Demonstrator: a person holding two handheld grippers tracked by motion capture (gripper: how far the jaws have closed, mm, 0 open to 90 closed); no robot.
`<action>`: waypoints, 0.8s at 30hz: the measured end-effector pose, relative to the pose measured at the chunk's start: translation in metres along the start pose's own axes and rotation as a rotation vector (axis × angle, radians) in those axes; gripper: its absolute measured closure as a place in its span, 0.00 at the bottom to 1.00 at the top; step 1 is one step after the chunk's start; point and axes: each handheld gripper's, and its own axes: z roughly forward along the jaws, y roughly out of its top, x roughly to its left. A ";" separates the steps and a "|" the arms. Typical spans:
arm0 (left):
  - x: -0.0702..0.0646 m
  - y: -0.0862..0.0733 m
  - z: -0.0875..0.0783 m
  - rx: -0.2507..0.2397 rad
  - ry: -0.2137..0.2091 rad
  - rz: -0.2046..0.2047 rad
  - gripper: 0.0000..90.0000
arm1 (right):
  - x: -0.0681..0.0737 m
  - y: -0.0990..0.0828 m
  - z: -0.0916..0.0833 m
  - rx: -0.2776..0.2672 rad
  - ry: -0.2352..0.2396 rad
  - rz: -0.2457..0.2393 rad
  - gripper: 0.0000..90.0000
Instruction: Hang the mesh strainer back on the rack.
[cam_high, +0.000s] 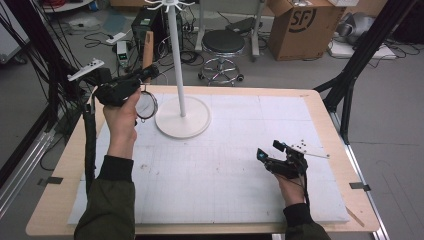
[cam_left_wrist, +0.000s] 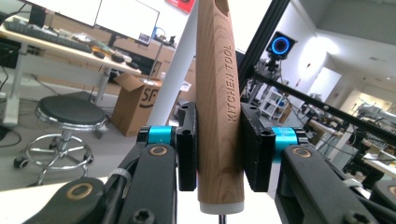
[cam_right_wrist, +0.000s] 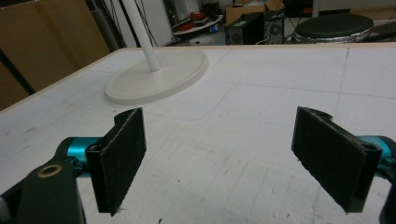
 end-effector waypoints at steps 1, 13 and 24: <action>0.000 0.002 0.000 0.001 0.001 0.007 0.78 | 0.000 0.000 0.000 -0.001 0.000 -0.001 0.19; 0.003 0.020 0.002 -0.060 -0.027 0.008 0.78 | 0.000 -0.001 0.004 0.010 0.012 0.004 0.19; 0.008 0.030 0.009 -0.084 -0.050 -0.012 0.78 | -0.001 -0.001 0.004 0.008 0.006 0.002 0.19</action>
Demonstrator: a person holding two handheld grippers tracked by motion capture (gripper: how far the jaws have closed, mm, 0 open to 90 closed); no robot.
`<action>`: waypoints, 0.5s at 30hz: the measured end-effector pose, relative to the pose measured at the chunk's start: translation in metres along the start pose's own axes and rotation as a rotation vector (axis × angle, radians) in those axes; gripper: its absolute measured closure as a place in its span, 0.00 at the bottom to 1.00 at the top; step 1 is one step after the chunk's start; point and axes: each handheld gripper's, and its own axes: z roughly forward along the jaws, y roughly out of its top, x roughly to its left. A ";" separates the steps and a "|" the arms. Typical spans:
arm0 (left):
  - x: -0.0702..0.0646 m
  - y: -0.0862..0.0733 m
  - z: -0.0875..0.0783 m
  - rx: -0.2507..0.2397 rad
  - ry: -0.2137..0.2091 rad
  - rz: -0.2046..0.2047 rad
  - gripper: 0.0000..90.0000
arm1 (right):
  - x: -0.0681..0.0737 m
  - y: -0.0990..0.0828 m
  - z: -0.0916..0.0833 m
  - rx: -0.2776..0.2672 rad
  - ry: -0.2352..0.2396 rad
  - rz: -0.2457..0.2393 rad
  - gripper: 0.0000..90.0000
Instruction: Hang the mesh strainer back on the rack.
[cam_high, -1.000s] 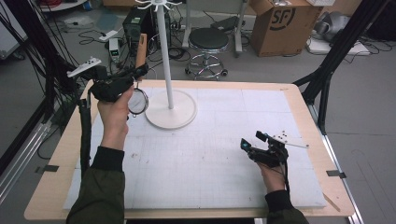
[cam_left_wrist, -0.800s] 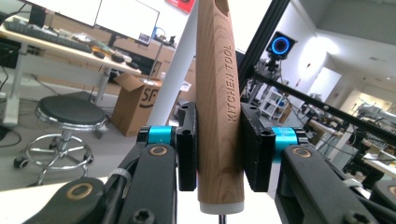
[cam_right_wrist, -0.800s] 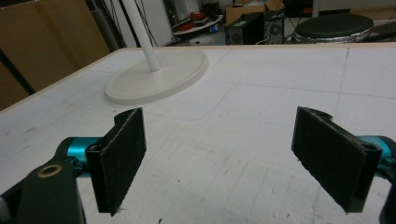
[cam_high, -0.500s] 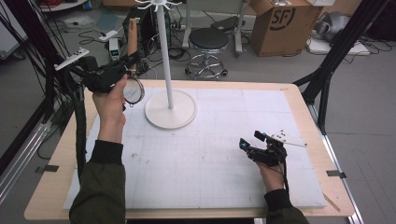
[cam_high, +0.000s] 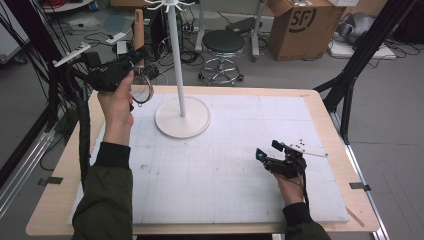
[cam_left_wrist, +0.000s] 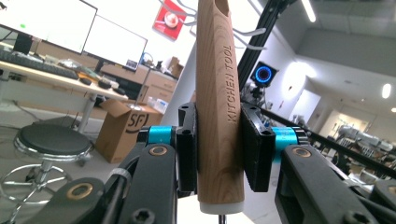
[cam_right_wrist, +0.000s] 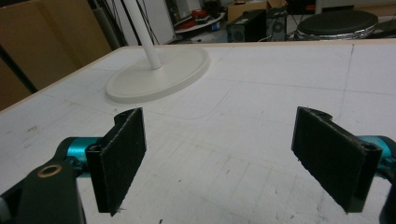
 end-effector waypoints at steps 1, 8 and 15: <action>-0.001 0.002 0.002 -0.001 -0.004 0.000 0.78 | 0.000 0.000 0.000 0.002 0.000 0.000 0.19; -0.004 0.013 0.008 -0.014 -0.012 0.010 0.78 | -0.001 0.000 0.001 -0.001 -0.003 0.008 0.19; -0.002 0.011 0.014 -0.010 -0.018 0.008 0.78 | -0.002 0.000 0.000 -0.004 -0.003 0.008 0.19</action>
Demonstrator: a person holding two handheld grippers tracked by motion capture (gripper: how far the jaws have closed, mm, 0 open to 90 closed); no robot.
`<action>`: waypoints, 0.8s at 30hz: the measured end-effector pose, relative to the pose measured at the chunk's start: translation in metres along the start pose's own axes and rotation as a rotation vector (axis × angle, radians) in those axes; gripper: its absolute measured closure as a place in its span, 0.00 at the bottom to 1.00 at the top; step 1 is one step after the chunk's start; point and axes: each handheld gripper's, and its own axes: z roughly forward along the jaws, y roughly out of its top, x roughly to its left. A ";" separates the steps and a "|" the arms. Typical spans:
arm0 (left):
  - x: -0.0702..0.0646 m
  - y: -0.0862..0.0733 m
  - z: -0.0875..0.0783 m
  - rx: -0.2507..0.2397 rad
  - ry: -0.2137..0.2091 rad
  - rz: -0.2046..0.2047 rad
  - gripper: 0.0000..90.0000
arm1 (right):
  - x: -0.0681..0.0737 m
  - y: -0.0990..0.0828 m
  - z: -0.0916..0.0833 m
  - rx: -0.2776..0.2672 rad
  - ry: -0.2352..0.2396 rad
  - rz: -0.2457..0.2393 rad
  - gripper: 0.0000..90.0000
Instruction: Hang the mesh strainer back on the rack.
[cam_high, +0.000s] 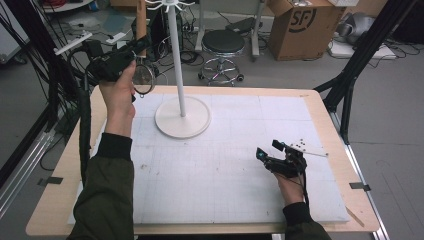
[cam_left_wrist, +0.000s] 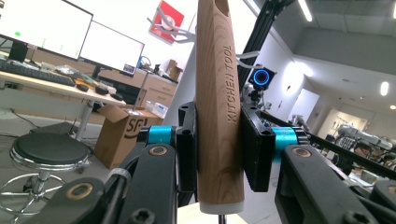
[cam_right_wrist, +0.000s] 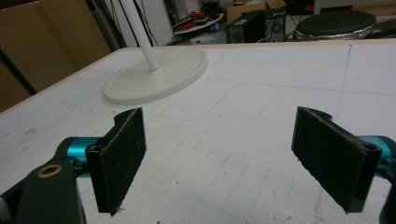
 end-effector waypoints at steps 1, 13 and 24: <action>0.001 -0.001 0.001 0.002 0.003 -0.001 0.78 | 0.000 0.000 0.000 -0.003 -0.002 -0.004 0.19; 0.011 -0.003 0.008 0.012 -0.006 -0.026 0.78 | 0.001 0.000 0.001 0.008 -0.007 -0.005 0.19; 0.014 -0.002 0.009 0.007 -0.012 -0.020 0.78 | 0.000 -0.001 0.002 0.015 -0.009 -0.007 0.19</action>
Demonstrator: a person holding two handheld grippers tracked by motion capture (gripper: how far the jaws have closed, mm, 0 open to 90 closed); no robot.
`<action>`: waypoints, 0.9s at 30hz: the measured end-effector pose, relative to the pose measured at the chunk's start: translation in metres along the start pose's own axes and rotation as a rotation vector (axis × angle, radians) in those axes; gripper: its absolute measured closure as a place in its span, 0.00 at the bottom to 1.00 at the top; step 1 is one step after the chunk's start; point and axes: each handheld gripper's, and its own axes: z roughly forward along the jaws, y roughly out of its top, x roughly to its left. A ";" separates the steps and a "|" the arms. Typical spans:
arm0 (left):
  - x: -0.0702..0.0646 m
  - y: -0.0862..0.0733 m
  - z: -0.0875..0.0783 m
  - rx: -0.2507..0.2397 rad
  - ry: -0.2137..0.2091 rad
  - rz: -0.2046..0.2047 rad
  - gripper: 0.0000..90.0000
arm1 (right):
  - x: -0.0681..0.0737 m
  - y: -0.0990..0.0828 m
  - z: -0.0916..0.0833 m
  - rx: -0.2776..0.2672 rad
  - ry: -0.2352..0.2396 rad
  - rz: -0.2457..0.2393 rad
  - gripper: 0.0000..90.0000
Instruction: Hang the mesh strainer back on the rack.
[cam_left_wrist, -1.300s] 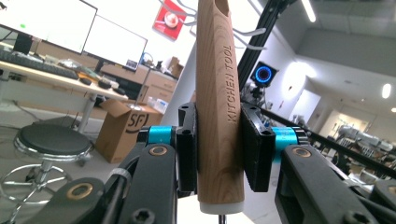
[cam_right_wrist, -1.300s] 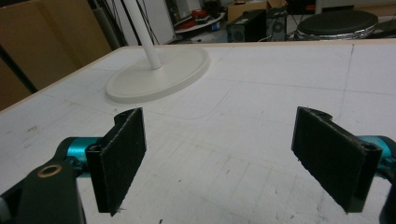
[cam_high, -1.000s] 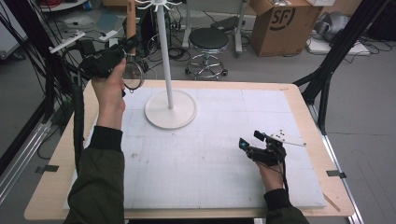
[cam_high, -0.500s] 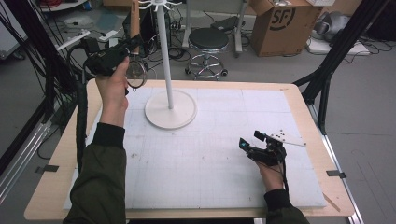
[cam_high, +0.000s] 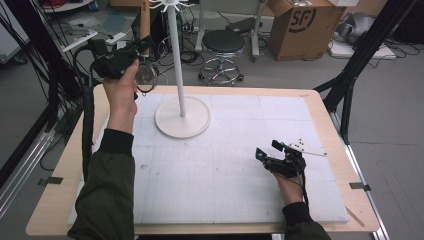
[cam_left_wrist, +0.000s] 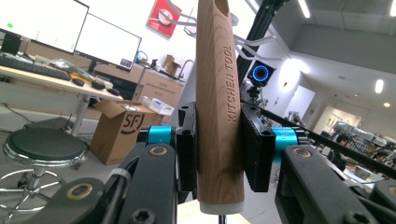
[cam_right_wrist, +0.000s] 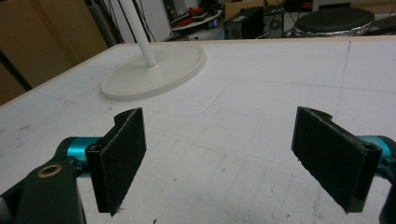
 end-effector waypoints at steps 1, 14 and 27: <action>0.000 0.000 0.000 -0.004 -0.005 -0.002 0.78 | 0.000 0.000 0.000 -0.001 -0.002 -0.003 0.19; -0.016 -0.003 -0.001 0.009 -0.026 0.013 0.78 | 0.001 0.000 -0.001 -0.001 -0.002 -0.002 0.19; -0.033 -0.008 -0.005 0.012 -0.035 0.016 0.78 | 0.004 0.000 -0.001 -0.001 0.006 -0.013 0.19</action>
